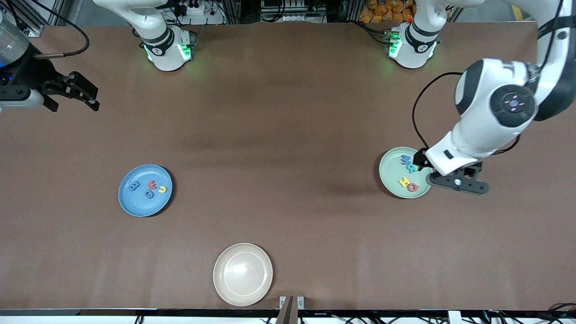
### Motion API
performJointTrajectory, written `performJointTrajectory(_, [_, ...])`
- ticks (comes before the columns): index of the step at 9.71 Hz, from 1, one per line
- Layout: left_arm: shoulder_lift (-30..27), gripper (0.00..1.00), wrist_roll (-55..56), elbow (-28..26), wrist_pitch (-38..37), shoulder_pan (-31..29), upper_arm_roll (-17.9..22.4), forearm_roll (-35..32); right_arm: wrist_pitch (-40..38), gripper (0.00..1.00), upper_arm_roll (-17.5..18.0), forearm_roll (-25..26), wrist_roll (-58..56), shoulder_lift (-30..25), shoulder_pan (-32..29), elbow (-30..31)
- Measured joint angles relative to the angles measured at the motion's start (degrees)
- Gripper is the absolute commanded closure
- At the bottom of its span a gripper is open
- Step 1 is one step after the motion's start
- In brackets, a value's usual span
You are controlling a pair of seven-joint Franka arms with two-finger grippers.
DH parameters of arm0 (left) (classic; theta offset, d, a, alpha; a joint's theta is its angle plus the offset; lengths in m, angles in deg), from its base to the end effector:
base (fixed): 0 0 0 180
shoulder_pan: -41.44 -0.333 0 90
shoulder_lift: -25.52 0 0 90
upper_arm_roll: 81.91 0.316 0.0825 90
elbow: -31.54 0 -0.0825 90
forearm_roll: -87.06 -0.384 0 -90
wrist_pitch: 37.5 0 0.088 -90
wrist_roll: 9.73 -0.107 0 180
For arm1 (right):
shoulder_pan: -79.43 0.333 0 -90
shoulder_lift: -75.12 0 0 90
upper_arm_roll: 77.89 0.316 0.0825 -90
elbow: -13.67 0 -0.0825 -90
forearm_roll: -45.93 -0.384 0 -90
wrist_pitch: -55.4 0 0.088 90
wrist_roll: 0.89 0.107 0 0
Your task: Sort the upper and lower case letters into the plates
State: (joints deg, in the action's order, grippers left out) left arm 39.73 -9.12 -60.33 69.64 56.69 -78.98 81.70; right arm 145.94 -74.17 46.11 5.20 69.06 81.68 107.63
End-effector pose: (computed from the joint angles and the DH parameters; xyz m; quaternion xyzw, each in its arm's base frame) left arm 0.6256 -0.1323 0.4872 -0.9919 0.1160 -0.0150 0.0497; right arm 0.5193 0.0560 0.6495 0.9997 -0.0012 0.0233 0.0026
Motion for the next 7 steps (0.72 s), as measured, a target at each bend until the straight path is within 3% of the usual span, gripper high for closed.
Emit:
performJointTrajectory(3, [-0.6, 0.0, 0.6, 10.2, -10.0, -4.5, 0.2, 4.3, -2.7, 0.0, -0.4, 0.0, 0.0, 0.0, 0.0, -0.6])
performJointTrajectory(5, [-1.9, 0.0, 0.4, 10.9, -12.2, -9.0, 0.3, 6.3, -2.8, 0.0, -1.0, 0.0, 0.0, 0.0, 0.0, -1.4])
performJointTrajectory(7, [-2.4, 0.0, 0.5, 11.0, -15.2, -9.1, -0.1, 7.2, -2.8, 0.0, -1.4, 0.0, 0.0, 0.0, -0.3, -1.8])
